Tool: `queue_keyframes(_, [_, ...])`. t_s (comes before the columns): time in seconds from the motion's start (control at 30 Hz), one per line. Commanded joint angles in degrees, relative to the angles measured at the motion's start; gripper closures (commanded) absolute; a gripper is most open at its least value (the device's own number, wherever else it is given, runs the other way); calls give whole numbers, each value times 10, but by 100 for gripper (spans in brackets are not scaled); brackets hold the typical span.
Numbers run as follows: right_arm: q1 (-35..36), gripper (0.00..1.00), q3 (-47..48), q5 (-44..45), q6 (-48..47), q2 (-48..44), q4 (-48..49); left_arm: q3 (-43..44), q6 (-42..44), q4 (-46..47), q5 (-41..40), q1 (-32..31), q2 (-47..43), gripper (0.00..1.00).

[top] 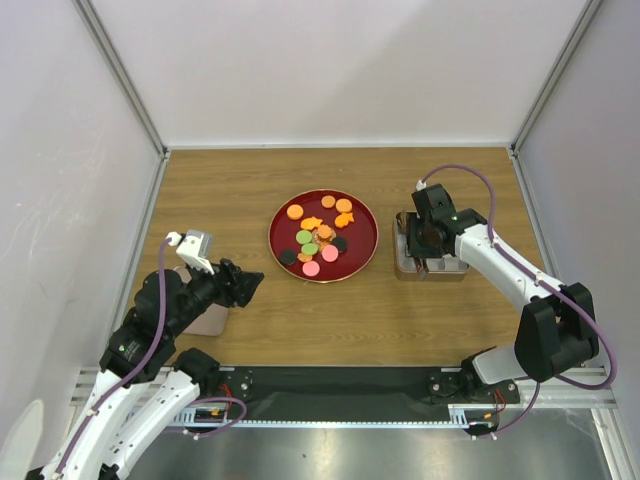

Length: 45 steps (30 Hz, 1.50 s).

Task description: Pack the cookies

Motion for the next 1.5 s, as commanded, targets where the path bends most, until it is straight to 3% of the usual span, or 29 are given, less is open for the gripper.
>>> queue_keyframes(0.0, [-1,58,5,2,-1,-20,16,-1,9,17,-2,-3,-2,30])
queue_keyframes(1.1, [0,50,33,-1,-1,-36,-1,-1,9,17,-4,-3,-1,30])
queue_keyframes(1.23, [19,50,57,9,2,-62,-19,-1,9,16,-5,-3,0,30])
queue_keyframes(1.47, [159,50,82,54,27,-53,-38,14,22,13,-22,-3,18,30])
